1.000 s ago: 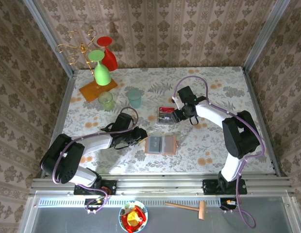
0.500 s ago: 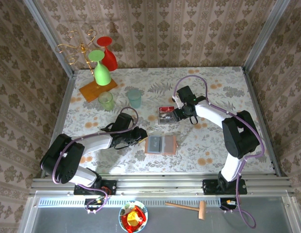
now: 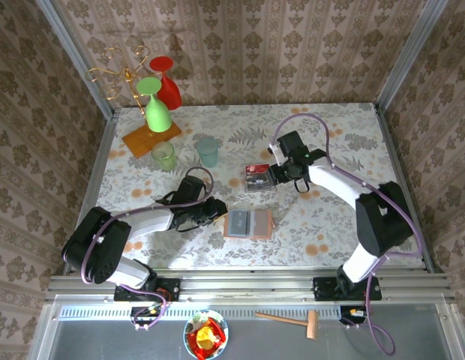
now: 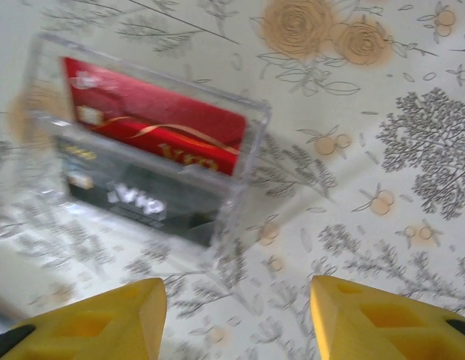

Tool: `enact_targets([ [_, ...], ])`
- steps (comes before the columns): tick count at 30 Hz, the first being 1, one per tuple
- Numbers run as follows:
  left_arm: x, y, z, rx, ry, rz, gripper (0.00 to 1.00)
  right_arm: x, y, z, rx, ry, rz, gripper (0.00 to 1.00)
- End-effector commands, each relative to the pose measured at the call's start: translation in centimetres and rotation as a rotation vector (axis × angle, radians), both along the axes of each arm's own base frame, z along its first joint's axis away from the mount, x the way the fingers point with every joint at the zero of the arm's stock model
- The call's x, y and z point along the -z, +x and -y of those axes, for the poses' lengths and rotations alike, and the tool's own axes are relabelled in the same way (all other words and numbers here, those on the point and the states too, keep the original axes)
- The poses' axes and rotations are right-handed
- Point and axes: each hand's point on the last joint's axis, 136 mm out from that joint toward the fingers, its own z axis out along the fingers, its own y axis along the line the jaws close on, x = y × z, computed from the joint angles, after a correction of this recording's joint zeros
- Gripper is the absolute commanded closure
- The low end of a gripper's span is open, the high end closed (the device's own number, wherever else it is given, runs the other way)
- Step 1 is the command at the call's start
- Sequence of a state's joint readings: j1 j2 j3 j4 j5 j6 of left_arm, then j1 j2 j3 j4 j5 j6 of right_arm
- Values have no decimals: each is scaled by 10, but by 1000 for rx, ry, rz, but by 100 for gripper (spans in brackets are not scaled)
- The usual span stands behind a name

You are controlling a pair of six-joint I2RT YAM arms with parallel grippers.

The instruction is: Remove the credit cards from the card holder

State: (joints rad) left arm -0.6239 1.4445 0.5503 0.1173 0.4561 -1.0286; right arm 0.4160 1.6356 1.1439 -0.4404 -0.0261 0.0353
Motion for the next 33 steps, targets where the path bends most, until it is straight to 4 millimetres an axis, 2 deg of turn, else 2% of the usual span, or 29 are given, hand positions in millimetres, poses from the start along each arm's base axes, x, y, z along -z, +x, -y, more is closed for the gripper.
enact_targets([
  [1,0,-5,3,8,-14,-3,75,-11,-22,-19,9,143,-33,46],
  [12,15,-25,8,30,2,-36,73,-22,-75,-63,42,315,-117,51],
  [24,24,-43,9,33,20,-50,73,-4,-121,-86,170,461,-314,59],
  [33,13,-38,11,22,9,-18,73,4,-143,-116,141,487,-451,60],
])
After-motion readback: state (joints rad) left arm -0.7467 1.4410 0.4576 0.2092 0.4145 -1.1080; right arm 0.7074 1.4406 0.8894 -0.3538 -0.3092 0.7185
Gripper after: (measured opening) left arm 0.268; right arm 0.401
